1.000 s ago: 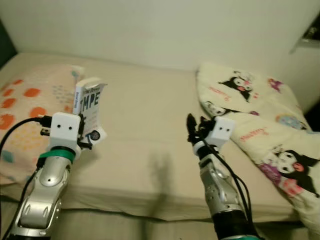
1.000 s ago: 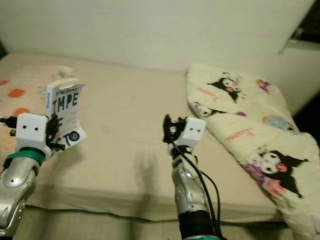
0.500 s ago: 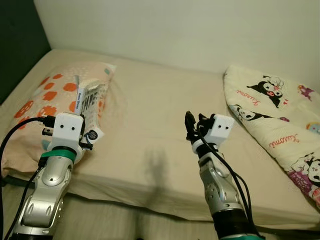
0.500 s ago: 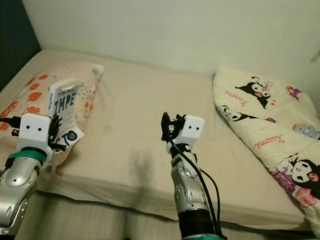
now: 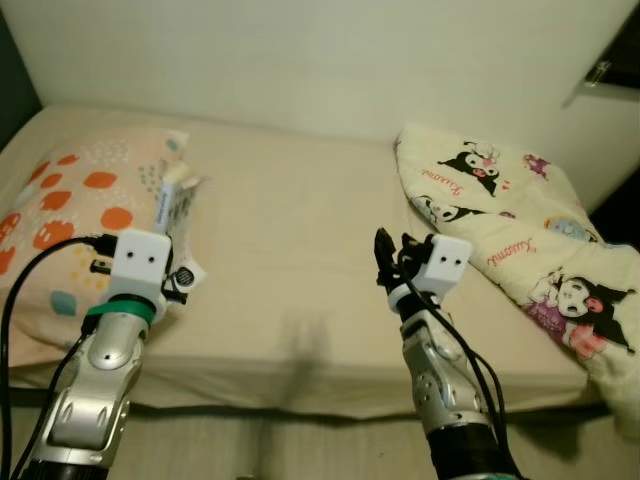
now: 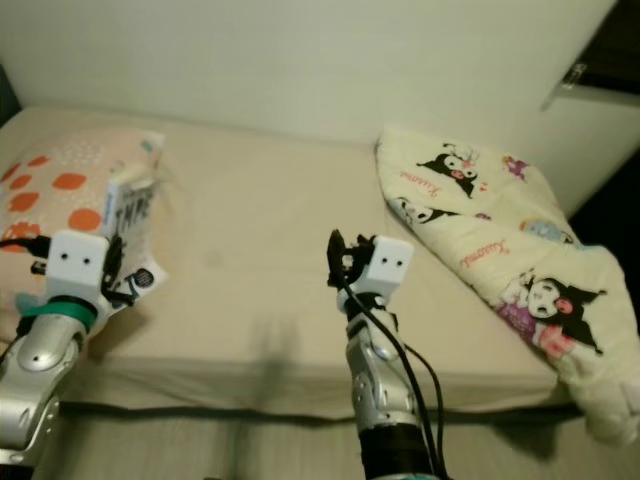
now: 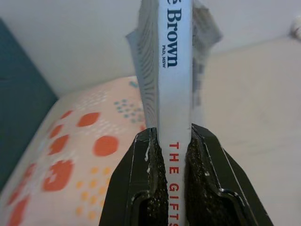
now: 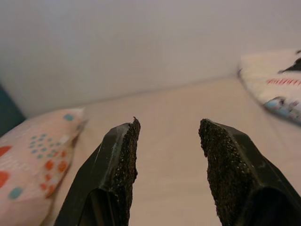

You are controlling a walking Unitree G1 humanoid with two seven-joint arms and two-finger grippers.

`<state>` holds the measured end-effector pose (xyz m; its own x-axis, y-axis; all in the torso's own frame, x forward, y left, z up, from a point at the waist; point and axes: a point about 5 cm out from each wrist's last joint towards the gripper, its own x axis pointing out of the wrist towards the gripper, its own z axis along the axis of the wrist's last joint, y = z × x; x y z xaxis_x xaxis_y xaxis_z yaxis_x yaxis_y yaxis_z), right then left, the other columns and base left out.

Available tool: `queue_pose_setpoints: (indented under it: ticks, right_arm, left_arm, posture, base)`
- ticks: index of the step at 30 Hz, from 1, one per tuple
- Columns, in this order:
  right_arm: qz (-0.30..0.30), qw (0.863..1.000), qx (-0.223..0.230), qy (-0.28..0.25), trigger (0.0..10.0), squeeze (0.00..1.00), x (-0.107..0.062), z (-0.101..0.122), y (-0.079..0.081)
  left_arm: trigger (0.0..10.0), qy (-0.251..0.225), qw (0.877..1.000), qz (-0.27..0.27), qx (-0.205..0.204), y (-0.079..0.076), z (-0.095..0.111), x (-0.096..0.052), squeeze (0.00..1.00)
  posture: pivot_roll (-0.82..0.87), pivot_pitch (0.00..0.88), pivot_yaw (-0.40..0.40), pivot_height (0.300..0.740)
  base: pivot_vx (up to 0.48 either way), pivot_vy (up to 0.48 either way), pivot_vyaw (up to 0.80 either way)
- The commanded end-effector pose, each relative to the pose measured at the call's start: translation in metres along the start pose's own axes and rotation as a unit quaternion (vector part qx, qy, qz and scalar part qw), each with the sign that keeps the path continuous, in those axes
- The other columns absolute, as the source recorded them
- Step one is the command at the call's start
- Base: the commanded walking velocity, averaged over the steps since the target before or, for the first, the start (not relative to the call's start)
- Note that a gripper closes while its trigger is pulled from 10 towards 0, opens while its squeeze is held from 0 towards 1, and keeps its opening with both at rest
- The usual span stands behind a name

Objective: Clean up the room

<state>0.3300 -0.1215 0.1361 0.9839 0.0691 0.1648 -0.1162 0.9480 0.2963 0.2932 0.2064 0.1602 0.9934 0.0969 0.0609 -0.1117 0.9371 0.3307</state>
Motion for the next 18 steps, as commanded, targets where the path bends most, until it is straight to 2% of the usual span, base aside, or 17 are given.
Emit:
queue_pose_setpoints:
  ticks: [1,5,14,18]
  right_arm:
    - [-0.008,1.0,-0.001,0.002,10.0,0.0,-0.001,0.0,-0.004]
    - [-0.008,1.0,-0.001,0.002,10.0,0.0,-0.002,-0.001,-0.004]
    - [-0.002,1.0,0.003,0.003,10.0,0.0,-0.003,-0.001,-0.003]
    - [0.034,0.999,0.019,0.001,10.0,0.0,-0.004,-0.001,0.008]
  left_arm:
    - [10.0,-0.004,1.0,0.008,0.003,0.001,0.002,0.0,0.0]
    - [10.0,-0.004,1.0,0.009,0.001,0.002,0.002,0.0,0.0]
    - [10.0,0.002,1.0,0.016,-0.004,0.002,0.0,0.001,0.0]
    - [10.0,0.006,1.0,0.028,0.002,0.004,-0.002,0.001,0.0]
  posture:
    - [0.14,0.0,0.012,0.74]
    - [0.14,0.0,0.012,0.74]
    - [0.14,0.0,0.013,0.74]
    - [0.13,0.0,0.013,0.74]
  base:
    - [0.0,-0.458,0.0]
    - [0.0,-0.458,0.0]
    - [0.0,0.0,0.0]
    - [0.211,0.0,0.0]
